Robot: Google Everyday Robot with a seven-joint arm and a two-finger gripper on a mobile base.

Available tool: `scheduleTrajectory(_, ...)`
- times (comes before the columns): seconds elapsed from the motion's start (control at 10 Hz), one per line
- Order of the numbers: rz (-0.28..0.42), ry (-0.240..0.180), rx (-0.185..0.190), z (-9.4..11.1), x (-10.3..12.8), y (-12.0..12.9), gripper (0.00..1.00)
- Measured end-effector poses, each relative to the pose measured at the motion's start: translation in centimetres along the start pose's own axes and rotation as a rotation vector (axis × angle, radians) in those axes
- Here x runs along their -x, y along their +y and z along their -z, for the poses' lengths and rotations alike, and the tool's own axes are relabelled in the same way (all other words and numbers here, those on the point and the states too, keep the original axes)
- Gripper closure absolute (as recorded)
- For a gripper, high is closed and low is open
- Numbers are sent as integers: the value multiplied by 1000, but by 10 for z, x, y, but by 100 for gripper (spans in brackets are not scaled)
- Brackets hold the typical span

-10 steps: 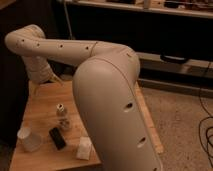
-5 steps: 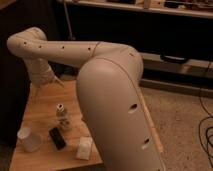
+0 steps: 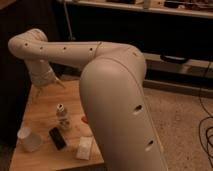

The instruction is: Knock the bottle over

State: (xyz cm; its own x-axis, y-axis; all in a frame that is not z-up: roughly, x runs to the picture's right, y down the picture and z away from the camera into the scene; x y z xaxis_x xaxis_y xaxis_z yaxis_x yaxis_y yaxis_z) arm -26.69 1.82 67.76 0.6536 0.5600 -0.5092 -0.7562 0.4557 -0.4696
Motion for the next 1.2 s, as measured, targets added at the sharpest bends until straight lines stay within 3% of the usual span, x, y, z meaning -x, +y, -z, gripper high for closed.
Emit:
scheduleTrajectory(0.5,36,-131,73,-33,-16,-6,20)
scheduleTrajectory(0.8,72,-170,72,-41,-16,-7,20)
scheduleTrajectory(1.2,115,-173,82,-59,-8,-3,23)
